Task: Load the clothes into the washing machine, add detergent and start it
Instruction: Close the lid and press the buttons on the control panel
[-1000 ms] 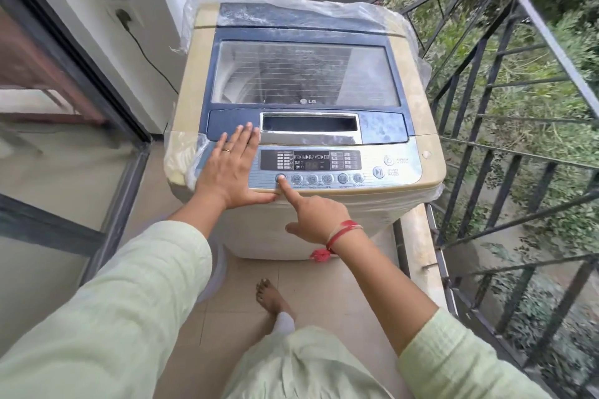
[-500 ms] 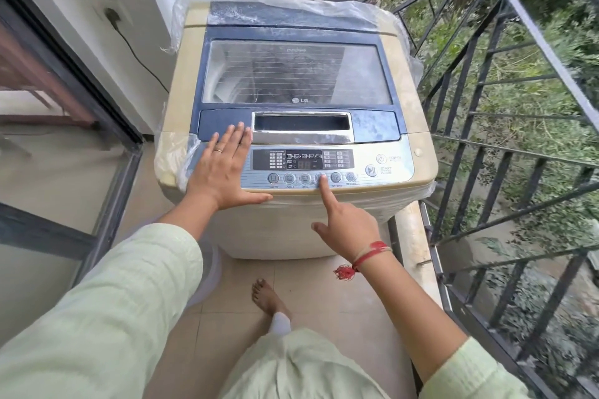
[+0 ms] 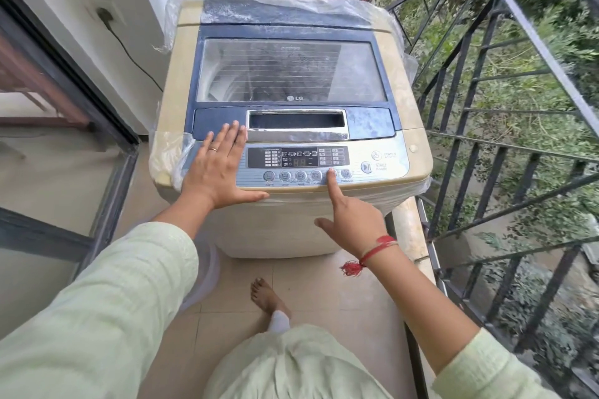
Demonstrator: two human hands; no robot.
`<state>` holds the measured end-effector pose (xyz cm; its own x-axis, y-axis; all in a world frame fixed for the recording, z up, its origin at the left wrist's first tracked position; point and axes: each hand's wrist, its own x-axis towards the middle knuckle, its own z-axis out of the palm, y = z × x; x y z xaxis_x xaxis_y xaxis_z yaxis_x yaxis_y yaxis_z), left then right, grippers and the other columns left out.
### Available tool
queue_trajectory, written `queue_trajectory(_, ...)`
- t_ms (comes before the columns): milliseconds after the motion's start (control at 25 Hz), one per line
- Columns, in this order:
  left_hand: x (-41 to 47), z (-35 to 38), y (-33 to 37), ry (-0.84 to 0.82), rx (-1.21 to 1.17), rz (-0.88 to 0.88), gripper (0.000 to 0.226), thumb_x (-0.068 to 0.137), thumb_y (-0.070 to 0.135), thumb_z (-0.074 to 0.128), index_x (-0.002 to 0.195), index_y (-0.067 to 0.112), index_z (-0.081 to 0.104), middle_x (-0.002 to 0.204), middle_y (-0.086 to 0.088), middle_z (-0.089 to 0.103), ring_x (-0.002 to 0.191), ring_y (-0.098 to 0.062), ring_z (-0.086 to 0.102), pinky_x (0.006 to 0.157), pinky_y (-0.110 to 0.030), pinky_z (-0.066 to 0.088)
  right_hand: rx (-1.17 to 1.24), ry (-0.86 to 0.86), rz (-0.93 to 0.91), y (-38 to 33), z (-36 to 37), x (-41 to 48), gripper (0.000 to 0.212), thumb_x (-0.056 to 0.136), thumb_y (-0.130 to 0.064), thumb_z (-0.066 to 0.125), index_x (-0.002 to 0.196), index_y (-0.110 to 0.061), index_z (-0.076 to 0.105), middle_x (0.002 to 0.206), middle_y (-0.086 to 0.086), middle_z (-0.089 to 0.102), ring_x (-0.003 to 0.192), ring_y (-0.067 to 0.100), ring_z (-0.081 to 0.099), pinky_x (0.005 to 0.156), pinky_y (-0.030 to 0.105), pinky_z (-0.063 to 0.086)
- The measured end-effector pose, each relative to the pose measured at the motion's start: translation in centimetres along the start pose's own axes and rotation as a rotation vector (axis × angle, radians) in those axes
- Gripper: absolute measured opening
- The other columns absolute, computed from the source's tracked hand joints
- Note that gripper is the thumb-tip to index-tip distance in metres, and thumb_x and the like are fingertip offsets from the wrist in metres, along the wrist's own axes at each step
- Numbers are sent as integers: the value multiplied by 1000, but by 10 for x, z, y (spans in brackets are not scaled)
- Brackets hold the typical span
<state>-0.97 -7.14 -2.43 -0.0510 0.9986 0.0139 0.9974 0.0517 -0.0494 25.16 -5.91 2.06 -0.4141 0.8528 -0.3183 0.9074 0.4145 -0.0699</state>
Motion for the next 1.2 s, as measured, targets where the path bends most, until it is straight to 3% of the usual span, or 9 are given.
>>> queue_trajectory(440,1,1,1,-3,-14,-1,129,57,93,27,151,8,1,159,-10,3,147,-23,2,119,-42,2,22,-23,35,6,6,2,87,92,-36,52,148,-29,-14,77,1,54,63,23,50,50,27,33)
queue_trajectory(640,1,0,1,2,-18,-4,129,57,92,28,151,8,2,159,-10,5,146,-23,4,119,-42,1,273,-19,13,23,10,2,90,89,-45,55,147,-35,-12,82,6,63,71,24,59,54,31,45)
queue_trajectory(840,1,1,1,-1,-6,-1,129,57,93,27,151,8,1,159,-10,4,147,-23,3,119,-41,1,220,95,138,45,10,1,93,90,-43,54,147,-27,-18,83,9,64,63,25,54,48,29,37)
queue_trajectory(1120,1,0,1,-10,5,-2,129,58,93,26,151,7,1,159,-10,2,147,-23,1,119,-42,1,168,18,134,49,6,12,88,91,-38,55,149,-22,-11,95,10,66,82,29,63,56,30,39)
queue_trajectory(1200,1,-1,1,-14,5,-5,129,58,93,26,151,8,0,159,-10,2,147,-23,1,119,-43,2,192,15,140,49,-2,17,78,90,-38,55,148,-21,6,97,10,64,90,30,63,60,32,39)
